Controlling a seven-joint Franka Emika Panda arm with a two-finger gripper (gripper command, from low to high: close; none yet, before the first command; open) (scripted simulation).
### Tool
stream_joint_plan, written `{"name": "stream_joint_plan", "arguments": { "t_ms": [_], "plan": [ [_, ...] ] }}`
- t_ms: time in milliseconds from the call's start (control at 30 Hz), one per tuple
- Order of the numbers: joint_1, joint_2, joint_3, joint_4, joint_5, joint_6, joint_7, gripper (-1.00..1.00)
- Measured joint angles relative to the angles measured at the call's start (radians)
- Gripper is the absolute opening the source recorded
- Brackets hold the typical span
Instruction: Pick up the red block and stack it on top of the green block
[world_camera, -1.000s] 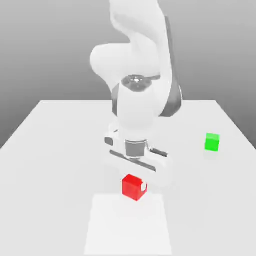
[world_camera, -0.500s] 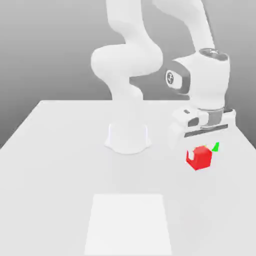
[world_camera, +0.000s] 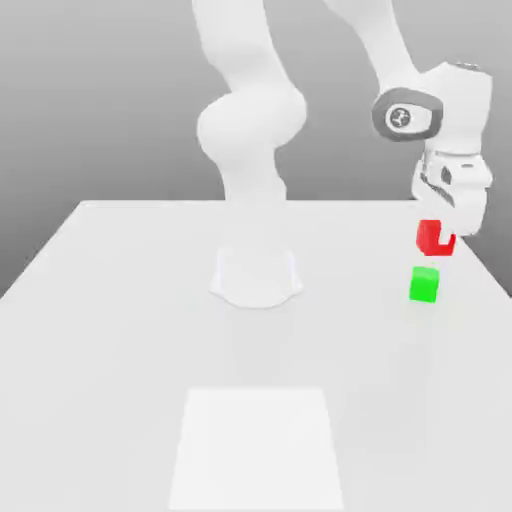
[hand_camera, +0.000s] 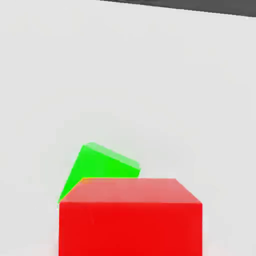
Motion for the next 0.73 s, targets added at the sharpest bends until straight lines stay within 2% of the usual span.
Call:
{"name": "stream_joint_plan", "arguments": {
  "t_ms": [367,733],
  "plan": [
    [-0.128,0.107,0.082,-0.003,-0.2,0.087,0.13,-1.0],
    [-0.214,0.219,0.11,0.002,-0.395,0.16,0.263,-1.0]
  ]
}}
